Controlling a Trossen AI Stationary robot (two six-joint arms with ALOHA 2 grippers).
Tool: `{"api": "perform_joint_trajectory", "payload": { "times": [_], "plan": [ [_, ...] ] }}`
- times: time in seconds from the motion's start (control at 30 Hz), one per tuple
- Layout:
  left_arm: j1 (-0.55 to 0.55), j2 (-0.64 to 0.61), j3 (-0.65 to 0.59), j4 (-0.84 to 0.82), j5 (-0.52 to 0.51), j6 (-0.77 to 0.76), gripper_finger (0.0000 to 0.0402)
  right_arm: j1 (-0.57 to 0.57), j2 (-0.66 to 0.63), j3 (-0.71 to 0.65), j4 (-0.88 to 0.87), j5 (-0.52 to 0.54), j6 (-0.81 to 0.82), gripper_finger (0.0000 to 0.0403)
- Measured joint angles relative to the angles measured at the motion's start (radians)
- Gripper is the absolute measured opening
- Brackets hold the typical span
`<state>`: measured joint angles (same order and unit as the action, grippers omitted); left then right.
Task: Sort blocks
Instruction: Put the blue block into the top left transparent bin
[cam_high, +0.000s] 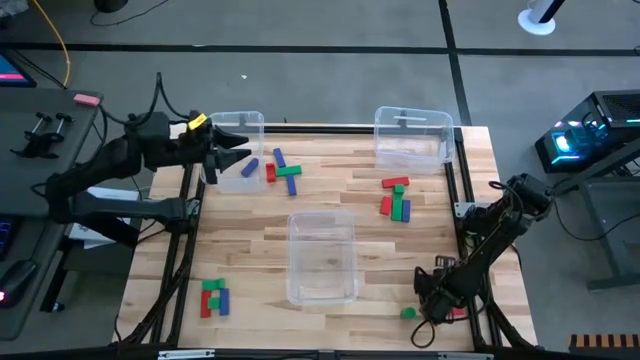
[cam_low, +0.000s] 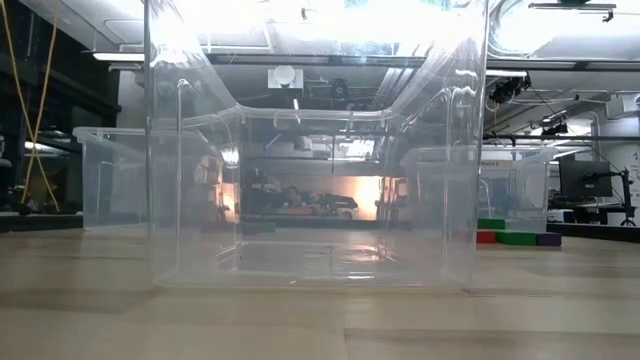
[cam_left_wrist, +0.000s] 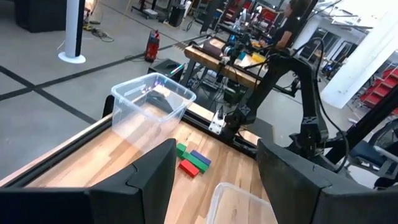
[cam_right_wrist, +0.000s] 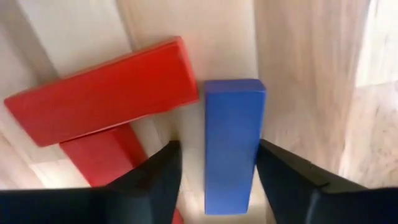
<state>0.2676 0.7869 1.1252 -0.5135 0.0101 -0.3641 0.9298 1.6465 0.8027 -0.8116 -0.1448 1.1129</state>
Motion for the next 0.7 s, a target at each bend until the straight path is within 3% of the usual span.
{"api": "perform_joint_trajectory", "payload": {
  "times": [0.13, 0.27, 0.43, 0.53, 0.7],
  "plan": [
    [0.000, 0.019, 0.000, 0.026, 0.000, 0.000, 0.0211, 0.000, -0.010, -0.003, -0.019, 0.009, 0.012, 0.0097],
    [0.000, 0.033, 0.000, 0.049, 0.000, 0.000, 0.0211, -0.013, -0.053, -0.007, -0.035, 0.017, 0.022, 0.0102],
    [0.000, 0.035, 0.000, 0.049, 0.000, -0.025, 0.0211, -0.061, -0.170, -0.009, -0.166, 0.138, 0.119, 0.0102],
    [0.000, 0.034, 0.000, 0.048, 0.000, -0.036, 0.0211, -0.106, -0.265, -0.009, -0.213, 0.239, 0.153, 0.0102],
    [0.000, 0.033, 0.000, 0.048, 0.000, -0.046, 0.0211, -0.224, -0.394, 0.031, -0.135, 0.484, 0.141, 0.0102]
  ]
}}
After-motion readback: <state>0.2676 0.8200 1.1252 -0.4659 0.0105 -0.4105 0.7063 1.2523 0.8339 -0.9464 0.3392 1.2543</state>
